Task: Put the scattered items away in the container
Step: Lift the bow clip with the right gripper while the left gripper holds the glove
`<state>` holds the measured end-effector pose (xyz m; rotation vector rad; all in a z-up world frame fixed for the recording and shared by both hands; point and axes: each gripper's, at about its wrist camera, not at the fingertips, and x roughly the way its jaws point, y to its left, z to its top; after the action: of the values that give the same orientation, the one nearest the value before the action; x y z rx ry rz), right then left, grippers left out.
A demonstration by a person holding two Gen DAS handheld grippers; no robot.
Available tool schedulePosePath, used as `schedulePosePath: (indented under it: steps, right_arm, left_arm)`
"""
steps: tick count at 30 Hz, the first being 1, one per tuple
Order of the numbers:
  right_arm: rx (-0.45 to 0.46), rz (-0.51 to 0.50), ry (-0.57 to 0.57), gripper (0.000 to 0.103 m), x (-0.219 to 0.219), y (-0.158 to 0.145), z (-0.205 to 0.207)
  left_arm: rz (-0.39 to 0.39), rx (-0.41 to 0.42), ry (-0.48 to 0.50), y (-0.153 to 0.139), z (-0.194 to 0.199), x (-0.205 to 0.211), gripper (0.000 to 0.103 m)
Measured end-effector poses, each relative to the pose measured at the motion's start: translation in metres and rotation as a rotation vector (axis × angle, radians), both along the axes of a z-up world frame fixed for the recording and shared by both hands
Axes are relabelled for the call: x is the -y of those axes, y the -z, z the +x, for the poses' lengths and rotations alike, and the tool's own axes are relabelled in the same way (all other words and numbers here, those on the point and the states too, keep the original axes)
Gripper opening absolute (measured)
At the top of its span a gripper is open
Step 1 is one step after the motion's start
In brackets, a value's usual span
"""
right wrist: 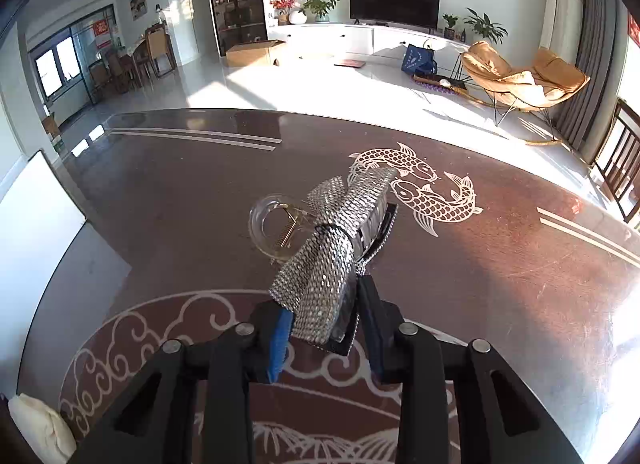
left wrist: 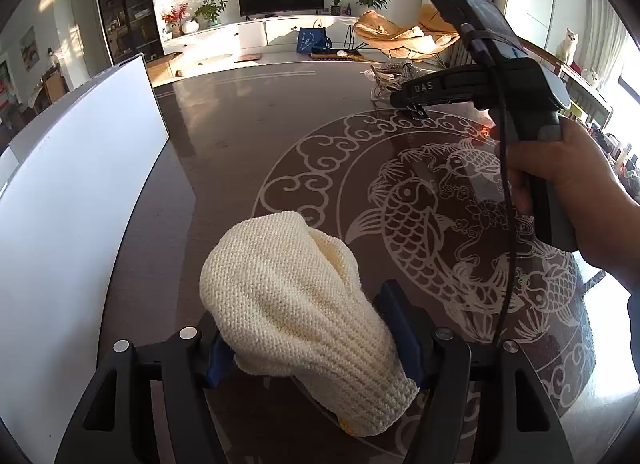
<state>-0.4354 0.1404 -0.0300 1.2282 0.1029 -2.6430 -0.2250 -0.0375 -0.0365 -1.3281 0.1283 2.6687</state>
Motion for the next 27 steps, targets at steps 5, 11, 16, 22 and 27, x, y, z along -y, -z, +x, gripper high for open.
schedulePosePath:
  steps: [5, 11, 16, 22, 27]
  right_arm:
    - [-0.024, -0.03, -0.09, 0.019, -0.033, -0.015, 0.088]
    - [-0.024, -0.001, -0.13, 0.019, -0.082, -0.01, 0.244]
    - [-0.032, 0.063, -0.074, 0.101, -0.103, 0.003, 0.307]
    - [-0.028, 0.09, -0.052, 0.102, -0.106, 0.008, 0.306]
    - [0.024, 0.063, -0.082, 0.102, -0.085, 0.012, 0.295]
  left_arm:
    - [0.012, 0.0, 0.01, 0.0, 0.0, 0.001, 0.065]
    - [0.007, 0.02, 0.073, -0.001, 0.034, -0.012, 0.065]
    - [0.02, 0.013, 0.091, 0.0, 0.065, -0.023, 0.066]
    - [-0.003, 0.042, 0.084, 0.004, 0.062, -0.023, 0.098]
    - [-0.002, 0.053, 0.051, 0.006, 0.06, -0.018, 0.103]
